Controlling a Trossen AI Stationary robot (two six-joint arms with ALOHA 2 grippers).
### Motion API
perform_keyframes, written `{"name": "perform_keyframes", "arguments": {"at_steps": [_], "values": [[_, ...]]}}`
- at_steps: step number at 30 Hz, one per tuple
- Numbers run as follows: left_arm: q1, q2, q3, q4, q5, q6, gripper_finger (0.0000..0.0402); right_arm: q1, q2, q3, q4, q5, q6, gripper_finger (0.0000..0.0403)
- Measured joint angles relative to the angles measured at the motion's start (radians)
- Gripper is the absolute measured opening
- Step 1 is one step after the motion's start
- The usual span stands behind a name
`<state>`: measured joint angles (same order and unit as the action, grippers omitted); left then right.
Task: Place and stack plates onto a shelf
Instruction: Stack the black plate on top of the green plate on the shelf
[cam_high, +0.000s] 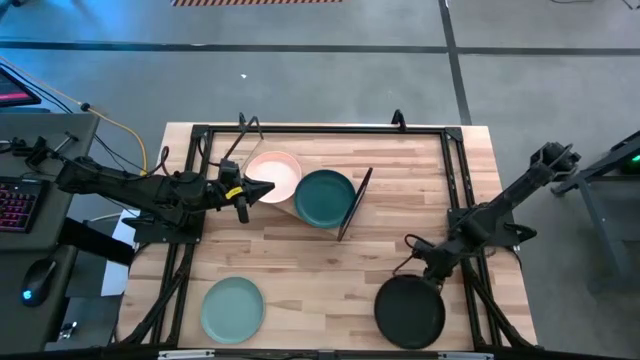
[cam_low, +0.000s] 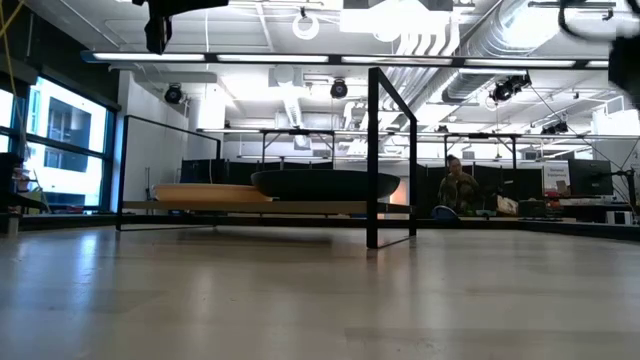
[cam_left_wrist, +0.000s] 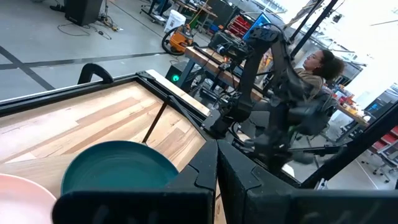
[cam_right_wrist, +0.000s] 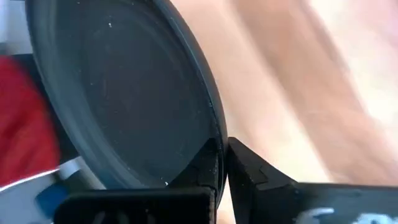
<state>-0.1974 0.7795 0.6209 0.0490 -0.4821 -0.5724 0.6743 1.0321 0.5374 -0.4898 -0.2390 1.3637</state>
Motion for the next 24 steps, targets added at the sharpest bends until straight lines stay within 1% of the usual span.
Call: {"name": "perform_keyframes", "arguments": {"at_steps": [2,5,8,12,15,24], "values": [[0.0,0.0,0.0,0.0,0.0,0.0,0.0,0.0,-0.039,0.033,0.001,0.01,-0.025,0.0001],[0.0,0.0,0.0,0.0,0.0,0.0,0.0,-0.007,-0.085,0.08,-0.015,0.073,-0.036,0.0001],[0.0,0.0,0.0,0.0,0.0,0.0,0.0,-0.042,-0.108,0.099,-0.089,0.181,0.015,0.0],[0.0,0.0,0.0,0.001,0.0,-0.003,0.0,-0.119,-0.109,0.099,-0.18,0.369,0.184,0.0],[0.0,0.0,0.0,0.001,0.0,-0.025,0.0,-0.186,-0.108,0.098,-0.225,0.463,0.234,0.0],[0.0,0.0,0.0,0.001,0.0,-0.029,0.0,-0.333,-0.108,0.098,-0.321,0.475,0.227,0.0]]}}
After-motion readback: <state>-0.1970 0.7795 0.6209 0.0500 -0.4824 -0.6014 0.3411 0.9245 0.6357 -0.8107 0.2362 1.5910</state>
